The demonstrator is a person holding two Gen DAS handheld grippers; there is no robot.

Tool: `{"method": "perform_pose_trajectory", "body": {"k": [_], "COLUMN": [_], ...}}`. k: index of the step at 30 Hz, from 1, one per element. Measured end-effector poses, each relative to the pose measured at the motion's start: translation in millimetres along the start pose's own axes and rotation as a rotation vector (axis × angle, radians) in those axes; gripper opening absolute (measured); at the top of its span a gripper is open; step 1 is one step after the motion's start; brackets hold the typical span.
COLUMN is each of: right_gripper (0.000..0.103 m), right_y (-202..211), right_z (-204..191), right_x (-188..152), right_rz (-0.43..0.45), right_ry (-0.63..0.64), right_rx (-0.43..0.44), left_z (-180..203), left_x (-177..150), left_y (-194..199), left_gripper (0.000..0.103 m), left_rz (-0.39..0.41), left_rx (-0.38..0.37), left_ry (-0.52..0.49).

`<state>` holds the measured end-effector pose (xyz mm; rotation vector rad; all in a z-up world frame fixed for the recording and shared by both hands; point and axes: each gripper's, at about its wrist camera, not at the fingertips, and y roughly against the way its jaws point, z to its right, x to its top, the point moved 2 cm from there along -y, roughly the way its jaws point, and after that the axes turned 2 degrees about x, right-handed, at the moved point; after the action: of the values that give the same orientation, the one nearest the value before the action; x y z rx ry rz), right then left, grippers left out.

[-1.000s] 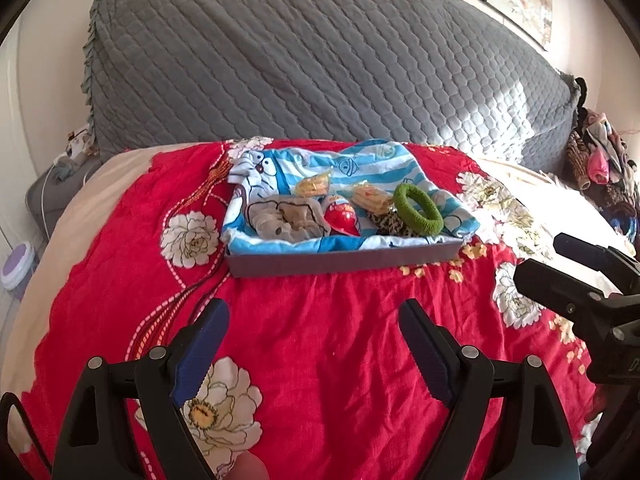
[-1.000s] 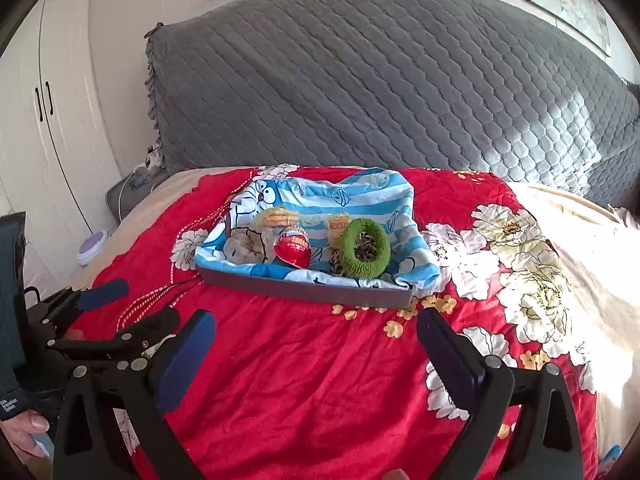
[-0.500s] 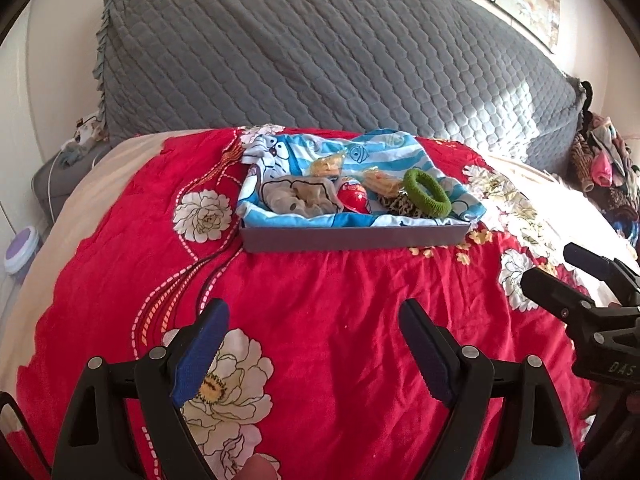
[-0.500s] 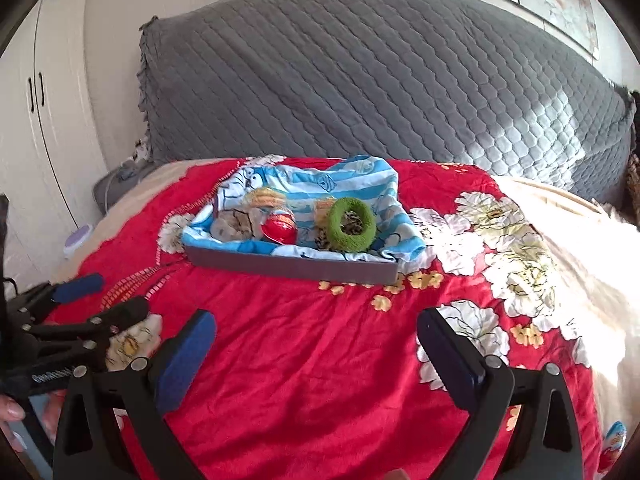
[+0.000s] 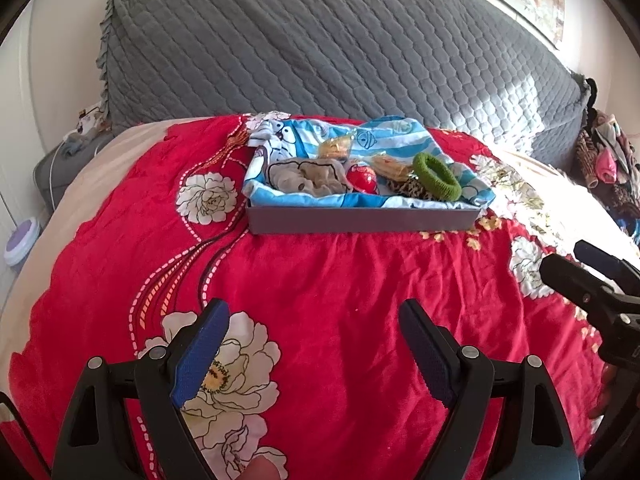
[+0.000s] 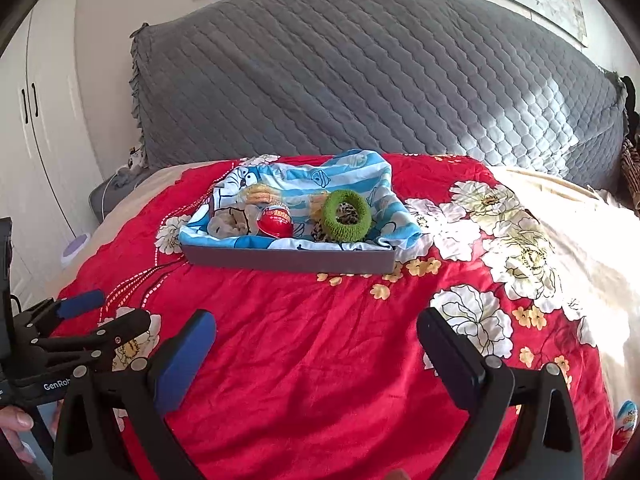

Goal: Organize objects

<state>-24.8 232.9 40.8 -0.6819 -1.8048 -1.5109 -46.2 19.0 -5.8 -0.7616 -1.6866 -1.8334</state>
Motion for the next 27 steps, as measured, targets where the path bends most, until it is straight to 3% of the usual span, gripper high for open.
{"method": "perform_pose_trajectory", "body": {"k": [27], "right_gripper": [0.101], "right_y": [-36.6], "right_z": [13.0], "right_x": [-48.3], "right_rz": [-0.045], "right_ry": [-0.061], "right_rx": [-0.095], "left_z": [-23.0], "left_x": [-27.8], "left_y": [-33.9], "left_gripper": [0.087], "left_rz": [-0.052], "left_rx": [0.031], "left_ry": [0.02]}}
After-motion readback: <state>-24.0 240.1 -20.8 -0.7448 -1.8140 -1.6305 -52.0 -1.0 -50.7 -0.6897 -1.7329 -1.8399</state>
